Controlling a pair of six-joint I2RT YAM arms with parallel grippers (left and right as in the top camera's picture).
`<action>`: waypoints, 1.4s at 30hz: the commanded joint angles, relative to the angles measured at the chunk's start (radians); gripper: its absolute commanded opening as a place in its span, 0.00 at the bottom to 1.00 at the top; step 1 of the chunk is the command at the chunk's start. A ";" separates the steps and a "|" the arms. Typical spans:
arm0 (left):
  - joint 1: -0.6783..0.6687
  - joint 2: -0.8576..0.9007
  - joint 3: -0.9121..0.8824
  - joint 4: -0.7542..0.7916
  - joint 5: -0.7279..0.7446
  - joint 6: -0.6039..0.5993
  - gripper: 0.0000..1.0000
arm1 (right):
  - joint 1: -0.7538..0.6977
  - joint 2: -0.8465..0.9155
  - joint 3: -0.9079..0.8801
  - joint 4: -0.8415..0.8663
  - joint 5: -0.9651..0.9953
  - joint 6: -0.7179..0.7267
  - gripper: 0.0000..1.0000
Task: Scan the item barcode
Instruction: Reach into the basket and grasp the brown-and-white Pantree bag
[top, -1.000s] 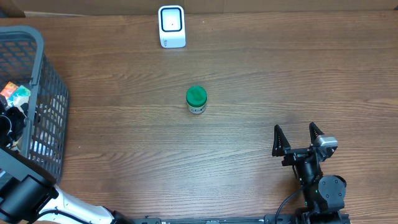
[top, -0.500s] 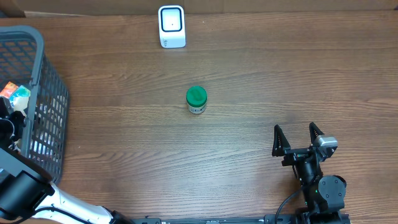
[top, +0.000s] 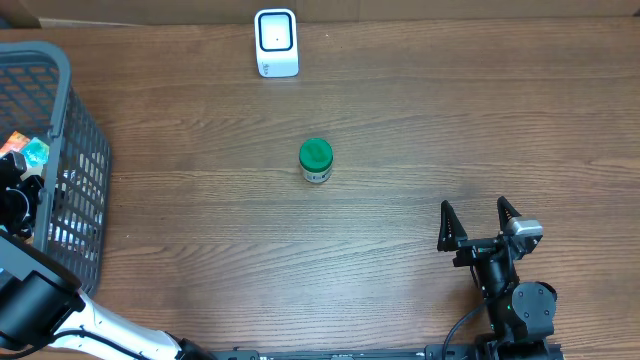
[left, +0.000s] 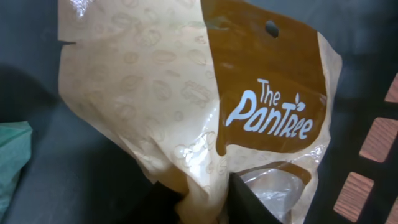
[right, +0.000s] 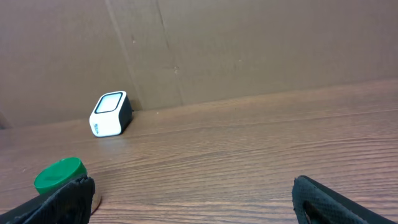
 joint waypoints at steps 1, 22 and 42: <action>-0.002 0.055 -0.011 -0.017 -0.064 -0.036 0.16 | -0.003 -0.010 -0.010 0.005 -0.006 -0.001 1.00; -0.002 0.054 0.436 -0.417 -0.064 -0.056 0.04 | -0.003 -0.010 -0.010 0.005 -0.006 -0.001 1.00; -0.002 0.042 0.779 -0.660 -0.010 -0.250 0.04 | -0.003 -0.010 -0.010 0.005 -0.006 -0.001 1.00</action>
